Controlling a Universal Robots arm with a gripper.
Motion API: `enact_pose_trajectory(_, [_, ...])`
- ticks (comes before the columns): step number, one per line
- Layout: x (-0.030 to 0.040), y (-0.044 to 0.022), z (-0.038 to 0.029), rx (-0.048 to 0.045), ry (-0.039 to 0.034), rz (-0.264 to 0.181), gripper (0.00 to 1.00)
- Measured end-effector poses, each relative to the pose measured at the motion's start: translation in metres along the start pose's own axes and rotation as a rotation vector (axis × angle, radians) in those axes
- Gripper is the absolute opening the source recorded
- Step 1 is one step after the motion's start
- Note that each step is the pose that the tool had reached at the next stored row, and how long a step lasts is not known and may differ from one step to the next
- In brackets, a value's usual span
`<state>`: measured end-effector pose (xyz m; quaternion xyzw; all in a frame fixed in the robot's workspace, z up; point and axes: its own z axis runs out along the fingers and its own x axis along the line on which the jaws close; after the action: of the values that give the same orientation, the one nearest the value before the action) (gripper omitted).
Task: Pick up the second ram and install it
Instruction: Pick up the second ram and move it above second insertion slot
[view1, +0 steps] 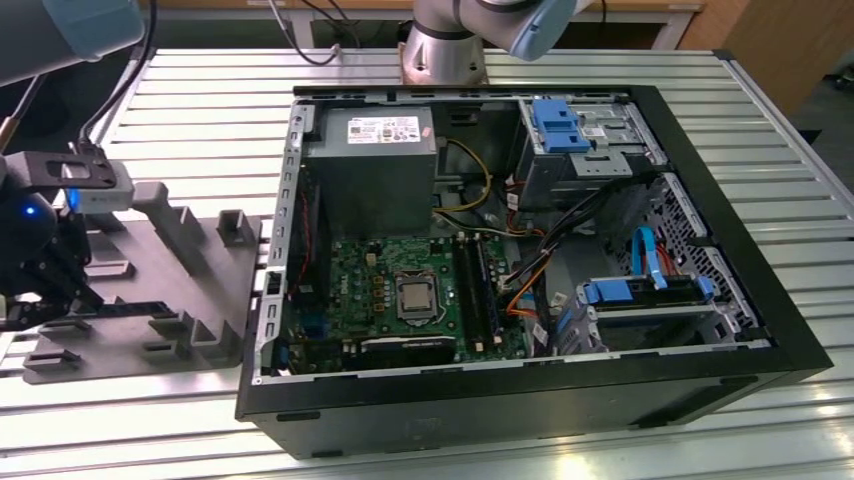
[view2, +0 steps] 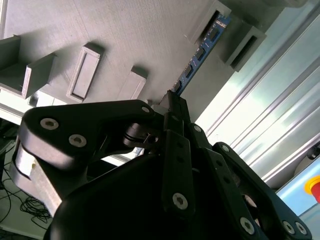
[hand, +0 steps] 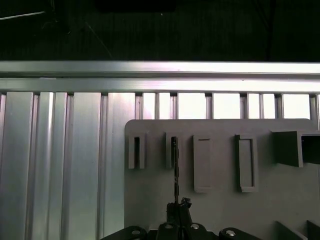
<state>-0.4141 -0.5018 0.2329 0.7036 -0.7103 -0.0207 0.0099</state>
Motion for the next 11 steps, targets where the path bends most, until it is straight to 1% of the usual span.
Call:
enact_pose_trajectory(5, [-0.0001, 0.0003, -0.0067, 0.0004, -0.0025, 0.000, 0.11])
enact_pose_trajectory(11, [-0.0003, 0.0008, -0.0186, 0.0003, -0.0079, 0.000, 0.11])
